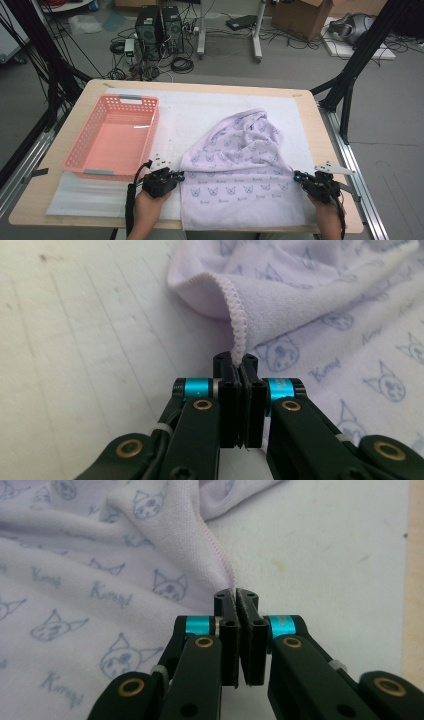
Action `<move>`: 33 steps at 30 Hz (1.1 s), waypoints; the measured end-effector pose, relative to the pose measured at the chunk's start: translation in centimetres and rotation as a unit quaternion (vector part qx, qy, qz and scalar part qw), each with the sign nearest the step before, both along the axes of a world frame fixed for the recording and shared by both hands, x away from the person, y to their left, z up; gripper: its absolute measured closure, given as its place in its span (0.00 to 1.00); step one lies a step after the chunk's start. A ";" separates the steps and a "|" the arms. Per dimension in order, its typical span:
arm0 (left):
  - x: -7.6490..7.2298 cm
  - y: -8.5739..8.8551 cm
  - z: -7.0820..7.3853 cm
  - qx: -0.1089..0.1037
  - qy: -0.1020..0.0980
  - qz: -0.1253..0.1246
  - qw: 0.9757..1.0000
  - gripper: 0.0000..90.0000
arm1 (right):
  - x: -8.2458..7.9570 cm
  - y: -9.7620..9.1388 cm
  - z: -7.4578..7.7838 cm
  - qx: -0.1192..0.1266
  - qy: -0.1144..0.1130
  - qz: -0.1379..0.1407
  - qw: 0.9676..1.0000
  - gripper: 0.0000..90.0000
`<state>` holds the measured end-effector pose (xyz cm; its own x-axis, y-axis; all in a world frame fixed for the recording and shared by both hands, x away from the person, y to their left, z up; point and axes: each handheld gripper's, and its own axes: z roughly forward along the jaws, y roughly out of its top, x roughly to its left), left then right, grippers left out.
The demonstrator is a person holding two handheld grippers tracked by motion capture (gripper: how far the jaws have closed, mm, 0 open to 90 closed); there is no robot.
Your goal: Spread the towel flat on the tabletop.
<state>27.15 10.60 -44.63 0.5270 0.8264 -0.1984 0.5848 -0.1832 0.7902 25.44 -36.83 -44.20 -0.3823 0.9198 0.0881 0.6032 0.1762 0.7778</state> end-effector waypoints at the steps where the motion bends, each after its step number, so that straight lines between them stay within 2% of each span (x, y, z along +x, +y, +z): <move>1: 0.4 -0.1 0.1 0.005 -0.005 0.006 1.000 0.98 | 0.2 0.2 0.0 -0.007 -0.007 -0.004 1.000 0.98; 3: 1.2 -0.2 0.1 0.013 -0.010 0.020 1.000 0.98 | 0.5 0.5 -0.1 -0.027 -0.020 -0.012 0.999 0.98; 5: 1.4 -0.4 -0.1 0.020 -0.011 0.020 1.000 0.97 | 0.8 0.7 -0.2 -0.026 -0.022 -0.019 0.999 0.98; 6: 1.1 -0.4 -0.2 0.017 -0.014 0.017 1.000 0.94 | 0.8 0.9 -0.3 -0.026 -0.019 -0.021 0.999 0.97; 9: 0.0 0.3 -0.4 -0.006 -0.009 0.004 1.000 0.67 | 0.1 0.8 0.1 -0.022 -0.026 -0.014 0.999 0.82; 12: -1.5 1.2 -0.3 -0.020 -0.015 -0.002 1.000 0.59 | -0.8 0.1 0.6 -0.002 -0.028 0.001 1.000 0.75; 14: -2.3 1.7 -0.2 -0.033 -0.012 -0.014 0.999 0.58 | -1.6 -0.1 0.7 -0.001 -0.021 0.014 1.000 0.74; 17: -3.5 1.7 -0.3 -0.051 0.004 -0.038 0.998 0.57 | -2.8 -0.3 0.2 -0.004 0.001 0.030 1.000 0.71; 20: -4.7 1.2 -0.8 -0.047 0.021 -0.056 0.997 0.56 | -3.9 -0.6 -0.3 0.001 0.021 0.036 0.999 0.68; 23: -5.6 0.8 -1.1 -0.055 0.013 -0.058 0.997 0.53 | -5.2 -0.7 -0.5 0.000 0.028 0.043 0.999 0.67; 25: -6.3 0.4 -1.3 -0.045 -0.002 -0.060 0.997 0.54 | -5.7 -0.6 -0.6 -0.005 0.027 0.043 0.999 0.69; 26: -6.7 0.1 -1.4 -0.033 -0.017 -0.055 0.998 0.57 | -6.0 -0.6 -0.6 -0.013 0.025 0.042 0.999 0.76; 27: -7.1 -0.2 -1.5 -0.014 -0.033 -0.046 0.998 0.64 | -6.2 -0.6 -0.5 -0.018 0.023 0.044 0.999 0.86; 28: -7.3 -0.2 -1.4 0.002 -0.037 -0.041 0.998 0.79 | -6.4 -0.7 -0.5 -0.010 0.029 0.052 0.998 0.94; 29: -7.1 0.1 -1.3 -0.011 -0.018 -0.047 0.999 0.95 | -6.6 -0.7 -0.5 -0.006 0.032 0.053 0.998 0.96; 30: -7.2 0.2 -1.2 -0.015 -0.011 -0.047 0.999 0.97 | -6.8 -0.8 -0.4 -0.002 0.034 0.055 0.998 0.97; 33: -7.9 1.0 -1.0 -0.014 -0.005 -0.050 0.999 0.98 | -7.6 -1.4 -0.3 0.006 0.042 0.061 0.997 0.98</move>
